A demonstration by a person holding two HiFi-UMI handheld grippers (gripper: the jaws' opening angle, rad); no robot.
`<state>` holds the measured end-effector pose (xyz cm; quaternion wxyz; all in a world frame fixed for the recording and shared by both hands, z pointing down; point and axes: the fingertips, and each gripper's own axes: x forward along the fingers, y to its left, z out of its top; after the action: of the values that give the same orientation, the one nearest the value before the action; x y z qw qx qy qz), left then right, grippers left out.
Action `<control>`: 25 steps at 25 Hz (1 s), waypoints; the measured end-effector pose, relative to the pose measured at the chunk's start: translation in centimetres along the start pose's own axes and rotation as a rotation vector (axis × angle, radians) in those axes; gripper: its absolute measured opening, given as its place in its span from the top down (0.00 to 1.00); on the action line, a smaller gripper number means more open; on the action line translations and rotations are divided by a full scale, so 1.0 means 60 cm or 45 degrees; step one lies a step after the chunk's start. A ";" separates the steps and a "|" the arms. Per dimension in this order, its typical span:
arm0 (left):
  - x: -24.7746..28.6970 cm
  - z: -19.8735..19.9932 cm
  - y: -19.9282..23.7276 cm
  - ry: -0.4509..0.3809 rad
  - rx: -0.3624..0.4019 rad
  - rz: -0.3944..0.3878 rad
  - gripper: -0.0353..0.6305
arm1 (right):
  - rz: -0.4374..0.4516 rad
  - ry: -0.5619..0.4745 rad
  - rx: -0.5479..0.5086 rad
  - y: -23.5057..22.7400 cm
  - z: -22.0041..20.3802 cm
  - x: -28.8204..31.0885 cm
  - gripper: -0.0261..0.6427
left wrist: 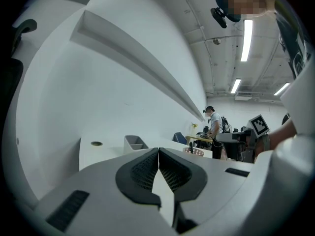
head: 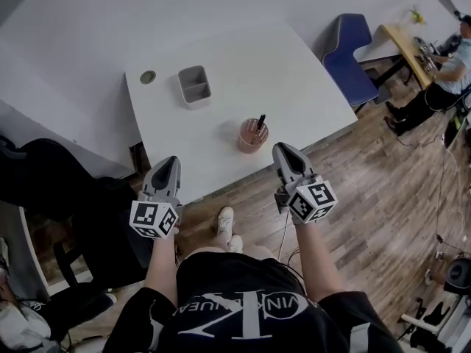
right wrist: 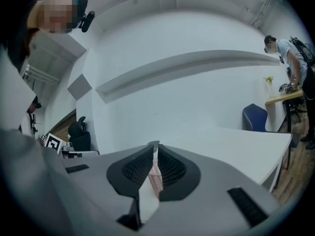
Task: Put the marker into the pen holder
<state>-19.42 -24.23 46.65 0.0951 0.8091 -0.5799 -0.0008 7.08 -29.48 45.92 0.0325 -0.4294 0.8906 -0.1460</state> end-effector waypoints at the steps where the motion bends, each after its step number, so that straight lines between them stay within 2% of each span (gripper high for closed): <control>1: -0.003 0.003 -0.002 -0.004 0.003 -0.001 0.92 | 0.000 0.004 -0.011 0.002 0.000 -0.004 0.90; 25: -0.081 0.028 -0.039 -0.051 0.042 0.020 0.92 | 0.004 0.014 -0.107 0.042 0.010 -0.095 0.91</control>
<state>-18.99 -19.20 44.09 0.0700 0.8058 -0.5880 -0.0067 8.87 -23.73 44.26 0.0096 -0.4283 0.8968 -0.1106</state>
